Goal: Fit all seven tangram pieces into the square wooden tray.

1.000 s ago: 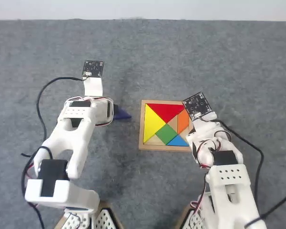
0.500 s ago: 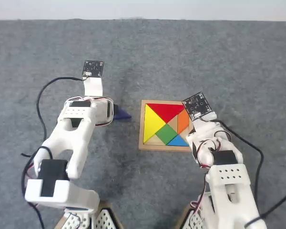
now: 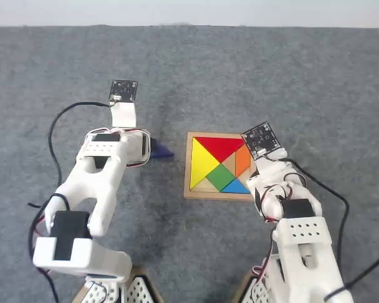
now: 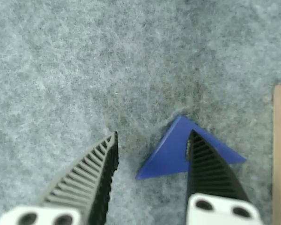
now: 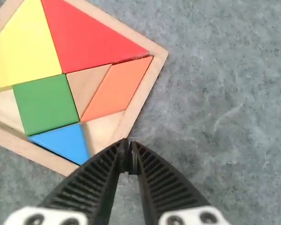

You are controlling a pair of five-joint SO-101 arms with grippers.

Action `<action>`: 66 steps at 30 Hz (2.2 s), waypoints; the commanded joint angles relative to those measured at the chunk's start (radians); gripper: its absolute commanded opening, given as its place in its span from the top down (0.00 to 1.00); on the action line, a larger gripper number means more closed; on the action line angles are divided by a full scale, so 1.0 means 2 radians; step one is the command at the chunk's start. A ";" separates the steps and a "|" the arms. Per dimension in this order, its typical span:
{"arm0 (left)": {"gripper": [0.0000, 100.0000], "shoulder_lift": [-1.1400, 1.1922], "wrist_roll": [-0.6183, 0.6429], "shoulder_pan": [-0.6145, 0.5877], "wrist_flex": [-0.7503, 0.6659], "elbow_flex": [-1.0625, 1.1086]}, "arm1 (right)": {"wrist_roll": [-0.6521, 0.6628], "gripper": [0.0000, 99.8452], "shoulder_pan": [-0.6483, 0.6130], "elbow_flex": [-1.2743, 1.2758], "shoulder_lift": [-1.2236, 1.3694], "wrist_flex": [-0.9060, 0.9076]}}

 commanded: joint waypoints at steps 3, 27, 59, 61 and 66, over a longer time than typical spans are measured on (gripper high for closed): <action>0.78 -0.024 -0.006 0.002 -0.012 -0.001 | -0.002 0.93 -0.056 0.010 0.003 0.010; 0.78 -0.023 -0.008 -0.022 -0.036 -0.019 | -0.044 0.88 -0.175 -0.120 0.085 0.156; 0.78 0.017 -0.008 -0.033 -0.019 -0.048 | 0.044 0.77 -0.094 -0.170 0.273 0.032; 0.78 0.017 -0.008 -0.032 -0.019 -0.048 | 0.044 0.77 -0.111 -0.158 0.273 0.028; 0.78 0.017 -0.008 -0.033 -0.013 -0.049 | 0.044 0.77 -0.112 -0.153 0.294 0.032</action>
